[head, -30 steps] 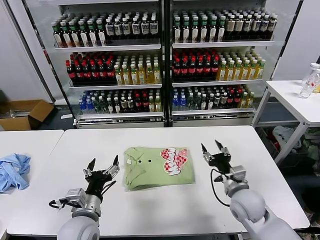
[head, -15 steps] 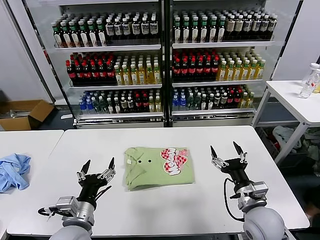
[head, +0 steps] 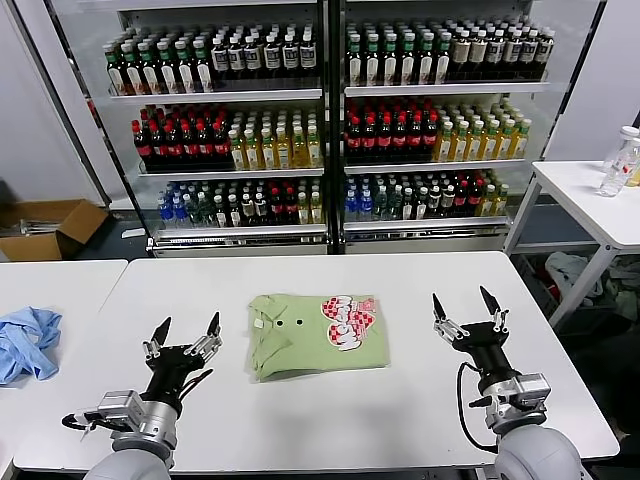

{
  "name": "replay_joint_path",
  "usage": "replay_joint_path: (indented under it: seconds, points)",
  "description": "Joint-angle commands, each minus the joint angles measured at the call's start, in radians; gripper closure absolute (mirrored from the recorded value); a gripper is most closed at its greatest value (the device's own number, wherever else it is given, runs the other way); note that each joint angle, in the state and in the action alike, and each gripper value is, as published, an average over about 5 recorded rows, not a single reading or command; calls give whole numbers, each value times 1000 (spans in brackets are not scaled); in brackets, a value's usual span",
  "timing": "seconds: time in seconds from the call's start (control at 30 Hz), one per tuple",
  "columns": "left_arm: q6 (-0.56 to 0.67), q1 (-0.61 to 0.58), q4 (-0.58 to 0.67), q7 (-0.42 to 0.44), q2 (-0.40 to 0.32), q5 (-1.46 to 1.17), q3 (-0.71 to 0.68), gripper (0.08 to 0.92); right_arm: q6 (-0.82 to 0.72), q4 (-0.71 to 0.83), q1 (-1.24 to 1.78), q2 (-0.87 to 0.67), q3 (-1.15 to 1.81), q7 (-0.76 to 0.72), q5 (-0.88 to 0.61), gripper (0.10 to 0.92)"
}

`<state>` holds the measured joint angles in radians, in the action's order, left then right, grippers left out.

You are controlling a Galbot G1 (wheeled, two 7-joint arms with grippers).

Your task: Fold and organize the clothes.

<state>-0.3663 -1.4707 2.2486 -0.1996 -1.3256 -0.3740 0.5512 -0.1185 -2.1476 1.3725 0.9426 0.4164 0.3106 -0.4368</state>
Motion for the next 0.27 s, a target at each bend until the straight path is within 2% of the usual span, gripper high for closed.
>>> replay_joint_path:
  seconds: [0.03,0.27]
  points:
    - [-4,-11,14,2,10,-20,16,177,9,-19,16,10,-2,16,27,203]
    - [-2,-24,32,6,13,-18,26,177,8,-12,5,18,-28,15,50,203]
